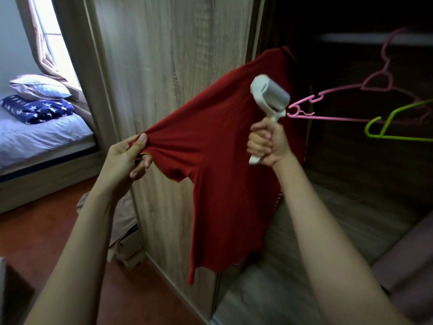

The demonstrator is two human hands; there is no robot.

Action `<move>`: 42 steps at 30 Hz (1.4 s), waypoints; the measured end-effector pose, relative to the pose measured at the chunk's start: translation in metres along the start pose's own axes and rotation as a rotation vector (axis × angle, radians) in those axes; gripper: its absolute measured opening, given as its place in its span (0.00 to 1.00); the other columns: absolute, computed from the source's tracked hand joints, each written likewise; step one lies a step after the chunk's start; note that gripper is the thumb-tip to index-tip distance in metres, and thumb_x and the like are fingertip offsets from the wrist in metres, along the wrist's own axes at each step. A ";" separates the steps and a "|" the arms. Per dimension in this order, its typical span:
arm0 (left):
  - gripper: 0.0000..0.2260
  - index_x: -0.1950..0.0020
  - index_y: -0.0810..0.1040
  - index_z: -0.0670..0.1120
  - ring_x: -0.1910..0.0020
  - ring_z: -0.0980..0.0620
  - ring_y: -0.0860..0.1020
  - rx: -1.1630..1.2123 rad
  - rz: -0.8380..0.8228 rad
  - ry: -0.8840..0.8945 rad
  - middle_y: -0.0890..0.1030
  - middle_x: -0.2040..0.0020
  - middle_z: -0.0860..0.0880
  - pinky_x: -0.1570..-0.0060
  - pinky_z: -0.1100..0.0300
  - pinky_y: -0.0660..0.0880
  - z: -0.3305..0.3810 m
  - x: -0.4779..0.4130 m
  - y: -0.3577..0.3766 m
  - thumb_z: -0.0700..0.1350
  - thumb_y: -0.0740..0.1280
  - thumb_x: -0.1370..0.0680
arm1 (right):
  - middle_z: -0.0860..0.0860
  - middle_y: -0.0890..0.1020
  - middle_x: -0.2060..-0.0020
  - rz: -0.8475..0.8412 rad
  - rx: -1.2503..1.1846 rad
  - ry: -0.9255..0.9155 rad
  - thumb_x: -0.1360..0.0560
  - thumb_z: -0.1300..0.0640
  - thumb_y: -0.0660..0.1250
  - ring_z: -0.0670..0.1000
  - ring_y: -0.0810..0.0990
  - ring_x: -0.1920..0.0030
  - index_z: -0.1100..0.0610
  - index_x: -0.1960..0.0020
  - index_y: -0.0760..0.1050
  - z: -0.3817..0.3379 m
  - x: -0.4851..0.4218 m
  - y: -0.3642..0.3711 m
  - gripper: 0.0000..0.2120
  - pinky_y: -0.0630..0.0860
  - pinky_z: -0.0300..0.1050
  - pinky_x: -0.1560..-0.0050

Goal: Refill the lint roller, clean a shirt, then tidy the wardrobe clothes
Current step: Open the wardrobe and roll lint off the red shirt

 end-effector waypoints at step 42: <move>0.11 0.57 0.79 0.49 0.86 0.59 0.56 -0.021 0.027 0.015 0.70 0.78 0.50 0.65 0.55 0.55 -0.009 0.002 -0.003 0.52 0.62 0.20 | 0.46 0.53 0.85 0.183 -0.308 0.133 0.49 0.58 0.79 0.45 0.47 0.83 0.53 0.81 0.62 0.177 0.032 -0.142 0.23 0.47 0.33 0.82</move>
Point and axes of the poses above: each hand's wrist, its own x-axis away from the middle knuckle, its own y-axis out of the palm, z = x × y, the point moved 10 cm from there along -x, towards the middle knuckle
